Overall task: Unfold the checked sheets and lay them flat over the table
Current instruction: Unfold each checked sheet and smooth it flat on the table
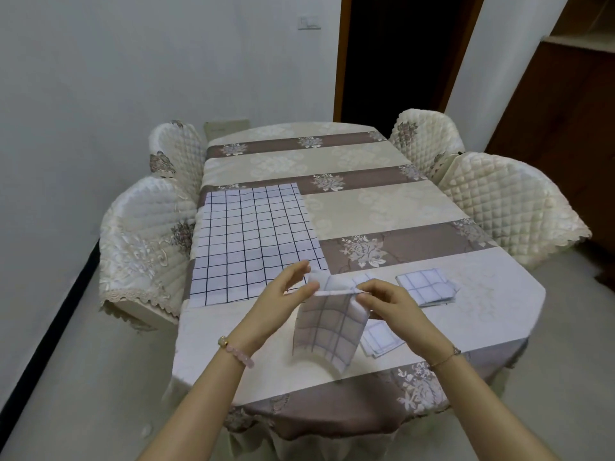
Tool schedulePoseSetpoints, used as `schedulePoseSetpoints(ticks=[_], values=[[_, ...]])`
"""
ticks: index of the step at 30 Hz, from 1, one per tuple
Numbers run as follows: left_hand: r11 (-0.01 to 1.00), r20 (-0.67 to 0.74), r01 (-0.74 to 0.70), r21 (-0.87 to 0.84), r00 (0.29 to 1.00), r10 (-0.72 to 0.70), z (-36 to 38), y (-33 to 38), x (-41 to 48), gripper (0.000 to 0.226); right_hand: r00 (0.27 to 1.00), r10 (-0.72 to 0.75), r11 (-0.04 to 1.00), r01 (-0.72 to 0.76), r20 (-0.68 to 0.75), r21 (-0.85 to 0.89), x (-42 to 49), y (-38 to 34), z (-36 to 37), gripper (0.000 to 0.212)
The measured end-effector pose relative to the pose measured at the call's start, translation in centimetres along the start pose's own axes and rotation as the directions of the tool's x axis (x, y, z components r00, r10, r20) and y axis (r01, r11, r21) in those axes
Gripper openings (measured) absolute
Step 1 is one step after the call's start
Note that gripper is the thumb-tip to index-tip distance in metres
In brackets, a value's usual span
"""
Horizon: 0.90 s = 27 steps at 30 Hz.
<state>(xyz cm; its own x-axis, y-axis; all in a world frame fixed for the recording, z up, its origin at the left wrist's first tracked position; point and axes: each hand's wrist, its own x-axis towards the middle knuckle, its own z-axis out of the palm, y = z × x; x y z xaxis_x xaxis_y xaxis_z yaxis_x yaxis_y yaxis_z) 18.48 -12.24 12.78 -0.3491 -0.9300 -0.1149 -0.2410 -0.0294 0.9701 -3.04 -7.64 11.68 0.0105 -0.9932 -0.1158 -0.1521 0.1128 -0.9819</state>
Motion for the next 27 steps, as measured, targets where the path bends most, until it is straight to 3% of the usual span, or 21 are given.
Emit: schedulePoseSetpoints(ticks=[2,8,13,16,19,23,27], values=[[0.995,0.024,0.059,-0.075,0.998,-0.057,0.3,0.7,1.2,0.041,0.998,-0.006,1.000,0.008,0.056,-0.023,0.3,-0.5,-0.6,0.014],[0.995,0.106,0.088,0.057,0.990,-0.093,0.3,0.4,3.1,0.037,0.997,-0.007,0.999,0.011,0.075,-0.049,1.2,-1.5,-2.0,0.015],[0.998,0.003,0.056,0.028,0.998,-0.056,1.0,1.0,2.9,0.023,0.998,0.036,0.998,-0.034,-0.041,0.050,1.4,-1.5,-2.6,0.021],[1.000,-0.023,0.005,0.031,1.000,-0.004,1.0,1.3,2.7,0.037,0.995,0.083,0.990,-0.075,-0.059,0.119,1.7,-1.5,-2.6,0.030],[0.997,-0.023,-0.047,0.059,0.999,0.049,1.0,1.8,2.5,0.035,0.993,0.108,0.991,-0.103,-0.054,0.088,1.9,-1.3,-2.3,0.035],[0.992,-0.053,-0.101,0.072,0.993,0.105,0.8,2.3,2.7,0.023,0.994,0.110,0.994,-0.110,-0.011,0.007,2.1,-0.8,-1.9,0.019],[0.988,-0.098,-0.126,0.088,0.986,0.134,0.3,2.4,3.0,0.025,0.993,0.116,0.993,-0.116,-0.027,0.005,2.0,0.0,-1.7,0.016]])
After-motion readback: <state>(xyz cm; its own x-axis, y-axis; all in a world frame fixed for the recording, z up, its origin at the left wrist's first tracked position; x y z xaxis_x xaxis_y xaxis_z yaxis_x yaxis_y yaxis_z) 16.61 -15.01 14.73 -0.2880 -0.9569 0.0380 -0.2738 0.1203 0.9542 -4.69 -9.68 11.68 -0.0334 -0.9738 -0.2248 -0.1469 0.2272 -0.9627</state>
